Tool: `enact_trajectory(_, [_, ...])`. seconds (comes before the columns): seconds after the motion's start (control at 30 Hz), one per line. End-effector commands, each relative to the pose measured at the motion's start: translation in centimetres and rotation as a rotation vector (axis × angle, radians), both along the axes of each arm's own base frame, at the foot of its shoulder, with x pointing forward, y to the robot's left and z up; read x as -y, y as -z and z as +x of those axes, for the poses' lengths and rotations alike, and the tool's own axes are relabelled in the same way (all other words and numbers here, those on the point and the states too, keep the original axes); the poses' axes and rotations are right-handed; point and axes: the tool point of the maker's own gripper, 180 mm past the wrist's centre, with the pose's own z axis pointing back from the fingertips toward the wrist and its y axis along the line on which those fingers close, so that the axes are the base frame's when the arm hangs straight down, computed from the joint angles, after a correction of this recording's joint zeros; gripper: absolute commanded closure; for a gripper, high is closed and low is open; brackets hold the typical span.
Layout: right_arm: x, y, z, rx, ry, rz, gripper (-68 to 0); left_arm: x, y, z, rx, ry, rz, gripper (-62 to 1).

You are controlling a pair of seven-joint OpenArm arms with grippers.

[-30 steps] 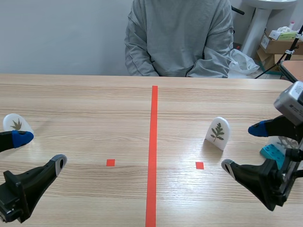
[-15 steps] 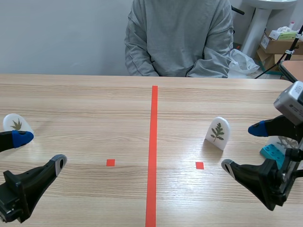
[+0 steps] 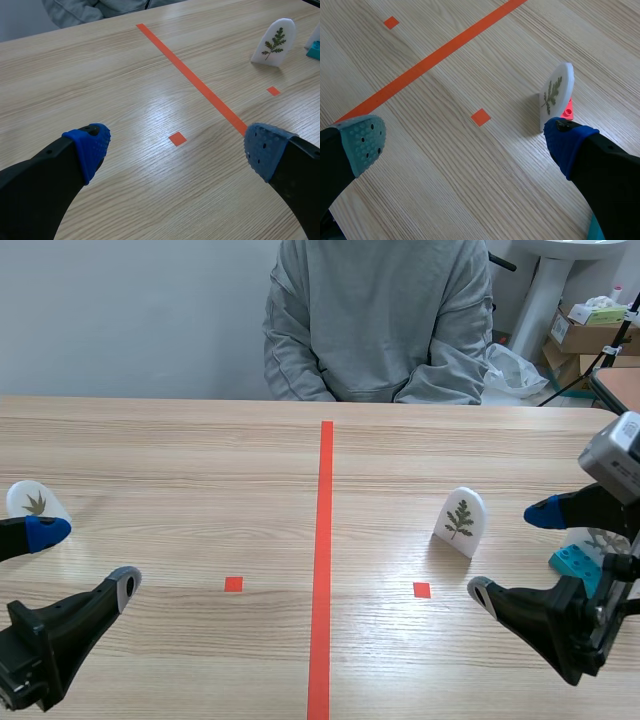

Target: Do the leaf sorting experiment

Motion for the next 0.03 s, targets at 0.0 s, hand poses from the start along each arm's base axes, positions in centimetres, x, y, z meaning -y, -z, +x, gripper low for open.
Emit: enact_trajectory(0.0, [-0.04, -0.88, 0.25, 0.025, -0.01, 0.009, -66.7, 0.02, -0.91, 0.35, 0.031, -0.005, -0.016, -57.2])
